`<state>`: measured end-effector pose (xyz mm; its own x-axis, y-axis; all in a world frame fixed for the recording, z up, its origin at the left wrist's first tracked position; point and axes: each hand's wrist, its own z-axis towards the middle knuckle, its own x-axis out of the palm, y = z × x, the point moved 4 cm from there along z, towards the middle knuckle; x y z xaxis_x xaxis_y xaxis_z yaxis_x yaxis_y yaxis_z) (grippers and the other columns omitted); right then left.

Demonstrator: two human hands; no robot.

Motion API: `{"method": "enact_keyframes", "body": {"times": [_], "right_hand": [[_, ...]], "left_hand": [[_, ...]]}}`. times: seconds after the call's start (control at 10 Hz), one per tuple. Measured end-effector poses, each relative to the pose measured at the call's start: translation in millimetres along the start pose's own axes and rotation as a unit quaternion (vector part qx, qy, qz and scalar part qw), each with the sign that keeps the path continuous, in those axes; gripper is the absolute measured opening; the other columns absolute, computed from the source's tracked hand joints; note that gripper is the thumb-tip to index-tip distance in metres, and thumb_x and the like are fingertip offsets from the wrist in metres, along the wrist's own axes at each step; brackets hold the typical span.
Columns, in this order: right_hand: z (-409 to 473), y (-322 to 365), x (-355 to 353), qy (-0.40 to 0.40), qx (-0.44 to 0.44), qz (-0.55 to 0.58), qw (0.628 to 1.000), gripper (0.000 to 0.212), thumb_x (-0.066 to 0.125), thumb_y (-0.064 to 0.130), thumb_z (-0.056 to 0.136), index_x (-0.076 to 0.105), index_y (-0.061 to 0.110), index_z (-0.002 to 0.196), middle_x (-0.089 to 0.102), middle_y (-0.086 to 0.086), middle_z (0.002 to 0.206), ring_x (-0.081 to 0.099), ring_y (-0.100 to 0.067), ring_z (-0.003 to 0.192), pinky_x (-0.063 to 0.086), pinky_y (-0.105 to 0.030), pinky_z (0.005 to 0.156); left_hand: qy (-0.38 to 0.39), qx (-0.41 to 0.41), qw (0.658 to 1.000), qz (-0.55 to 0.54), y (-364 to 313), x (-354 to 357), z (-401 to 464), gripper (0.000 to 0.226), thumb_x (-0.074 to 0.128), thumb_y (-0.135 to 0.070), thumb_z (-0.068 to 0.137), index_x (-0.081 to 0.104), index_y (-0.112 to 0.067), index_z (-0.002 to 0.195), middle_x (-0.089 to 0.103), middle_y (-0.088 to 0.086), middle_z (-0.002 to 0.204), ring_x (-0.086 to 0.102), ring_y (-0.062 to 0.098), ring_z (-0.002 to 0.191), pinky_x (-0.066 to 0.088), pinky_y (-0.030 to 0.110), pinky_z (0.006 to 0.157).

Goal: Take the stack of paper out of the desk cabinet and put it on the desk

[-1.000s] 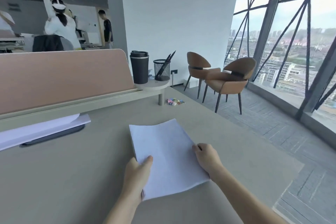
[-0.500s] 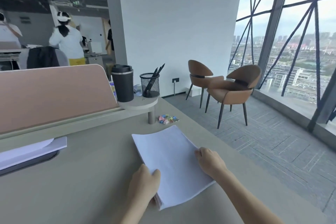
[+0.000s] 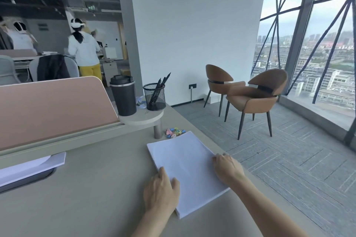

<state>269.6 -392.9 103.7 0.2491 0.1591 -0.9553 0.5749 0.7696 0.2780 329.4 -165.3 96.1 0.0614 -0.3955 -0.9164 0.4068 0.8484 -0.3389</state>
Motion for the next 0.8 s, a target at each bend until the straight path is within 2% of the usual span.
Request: {"method": "enact_keyframes", "body": {"times": [0.1,0.2,0.3,0.4,0.5,0.6,0.7,0.8], "right_hand": [[3,0,2,-0.033,-0.008,-0.038,0.999,0.040,0.028,0.023,0.102,0.065,0.008,0.105,0.059,-0.012,0.108,0.065,-0.034,0.098,0.041,-0.037,0.072],[5,3,5,-0.045,-0.004,-0.053,0.998,0.041,0.028,0.022,0.101,0.066,0.007,0.107,0.061,-0.012,0.113,0.059,-0.032,0.108,0.046,-0.039,0.084],[4,3,5,-0.049,0.009,-0.074,0.996,0.045,0.028,0.025,0.102,0.069,0.008,0.110,0.060,-0.011,0.117,0.056,-0.031,0.111,0.043,-0.039,0.094],[-3,2,-2,-0.047,0.021,-0.092,0.994,0.044,0.031,0.032,0.102,0.067,0.010,0.115,0.059,-0.011,0.121,0.055,-0.031,0.115,0.041,-0.040,0.098],[-22,0,-11,-0.040,0.028,-0.091,0.995,0.047,0.033,0.043,0.102,0.063,0.010,0.117,0.060,-0.010,0.123,0.055,-0.030,0.119,0.041,-0.040,0.099],[-50,-6,-19,-0.039,0.042,-0.066,0.996,0.050,0.032,0.048,0.102,0.060,0.011,0.119,0.062,-0.009,0.124,0.054,-0.028,0.122,0.041,-0.039,0.100],[-86,-14,-25,-0.031,0.050,-0.059,0.997,0.050,0.031,0.049,0.101,0.059,0.012,0.121,0.061,-0.009,0.125,0.054,-0.027,0.122,0.042,-0.038,0.099],[-118,-22,-33,-0.032,0.059,-0.071,0.995,0.051,0.030,0.048,0.102,0.058,0.012,0.124,0.060,-0.010,0.125,0.054,-0.027,0.122,0.043,-0.038,0.100]], "left_hand": [[-0.008,0.015,0.999,0.032,-1,12,6,0.045,0.032,-0.043,0.091,0.048,-0.011,0.118,0.070,0.004,0.104,0.061,0.024,0.100,0.048,0.037,0.079],[-0.014,0.013,0.999,0.043,0,15,8,0.046,0.032,-0.043,0.092,0.047,-0.010,0.121,0.069,0.004,0.105,0.061,0.023,0.101,0.046,0.037,0.080],[-0.024,0.002,0.999,0.032,1,14,8,0.053,0.031,-0.047,0.092,0.047,-0.011,0.129,0.069,0.004,0.110,0.060,0.022,0.105,0.046,0.035,0.084],[-0.024,-0.002,1.000,-0.006,3,14,5,0.063,0.030,-0.053,0.094,0.039,-0.012,0.141,0.067,0.003,0.121,0.057,0.022,0.112,0.044,0.034,0.094],[-0.015,-0.025,0.998,-0.049,8,9,-7,0.068,0.030,-0.058,0.093,0.038,-0.015,0.145,0.063,0.000,0.129,0.053,0.022,0.117,0.039,0.036,0.101],[-0.020,-0.033,0.997,-0.060,17,5,-25,0.066,0.023,-0.057,0.090,0.047,-0.017,0.137,0.061,0.002,0.124,0.051,0.023,0.115,0.038,0.036,0.098],[0.015,0.007,0.996,-0.085,13,-8,-60,0.062,0.021,-0.049,0.092,0.041,-0.015,0.141,0.048,0.004,0.136,0.042,0.022,0.120,0.036,0.034,0.100],[0.052,-0.001,0.993,-0.109,14,-20,-91,0.067,0.033,-0.048,0.098,0.026,-0.006,0.151,0.033,0.007,0.156,0.030,0.023,0.141,0.023,0.033,0.116]]}}
